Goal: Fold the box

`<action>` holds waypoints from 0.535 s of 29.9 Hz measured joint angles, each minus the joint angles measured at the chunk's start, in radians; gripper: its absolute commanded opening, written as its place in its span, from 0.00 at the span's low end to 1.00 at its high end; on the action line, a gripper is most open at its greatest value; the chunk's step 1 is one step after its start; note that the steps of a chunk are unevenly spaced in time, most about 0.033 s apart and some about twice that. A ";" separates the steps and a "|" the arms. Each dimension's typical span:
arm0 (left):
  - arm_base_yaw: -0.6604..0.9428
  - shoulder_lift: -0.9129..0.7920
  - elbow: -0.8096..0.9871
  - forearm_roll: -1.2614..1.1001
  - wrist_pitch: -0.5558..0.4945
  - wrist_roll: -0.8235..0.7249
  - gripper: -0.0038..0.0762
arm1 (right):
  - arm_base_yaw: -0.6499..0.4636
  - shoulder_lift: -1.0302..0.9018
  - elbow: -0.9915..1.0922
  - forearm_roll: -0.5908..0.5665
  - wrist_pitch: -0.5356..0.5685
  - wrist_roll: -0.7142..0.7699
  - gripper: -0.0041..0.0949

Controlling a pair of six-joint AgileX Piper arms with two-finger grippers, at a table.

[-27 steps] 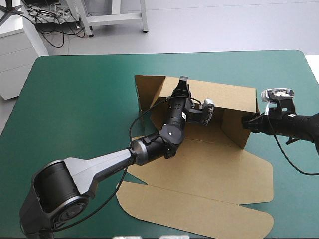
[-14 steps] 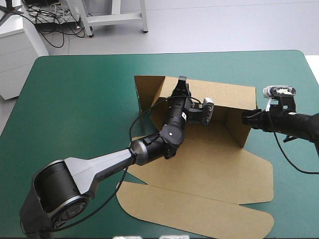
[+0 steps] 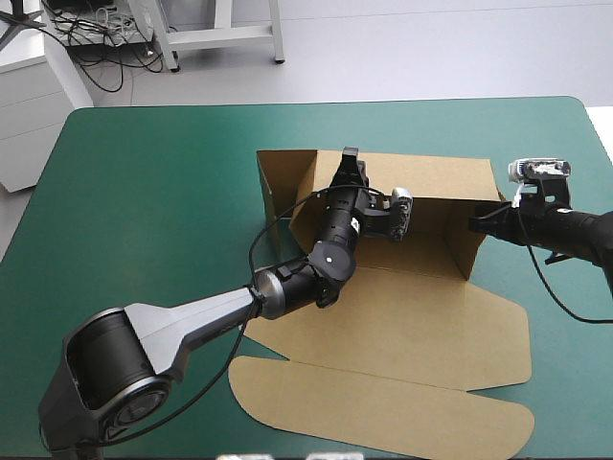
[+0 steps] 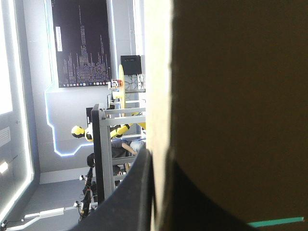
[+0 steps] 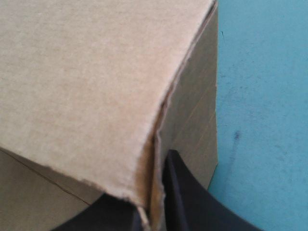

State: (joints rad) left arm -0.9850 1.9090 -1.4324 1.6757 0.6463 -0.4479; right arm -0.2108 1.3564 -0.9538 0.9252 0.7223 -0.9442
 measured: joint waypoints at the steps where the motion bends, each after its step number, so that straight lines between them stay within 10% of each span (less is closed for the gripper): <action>1: -0.001 0.000 0.000 0.000 0.000 0.000 0.04 | 0.000 0.001 0.000 0.001 -0.003 0.000 0.04; 9: -0.001 0.000 0.001 0.000 0.001 -0.003 0.07 | 0.011 0.003 0.000 0.002 -0.026 -0.001 0.04; 16: -0.001 0.000 0.007 -0.011 0.009 -0.006 0.37 | 0.056 0.003 0.000 -0.032 -0.091 0.004 0.04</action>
State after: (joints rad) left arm -0.9859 1.9090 -1.4253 1.6648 0.6551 -0.4542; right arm -0.1547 1.3593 -0.9538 0.8933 0.6310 -0.9406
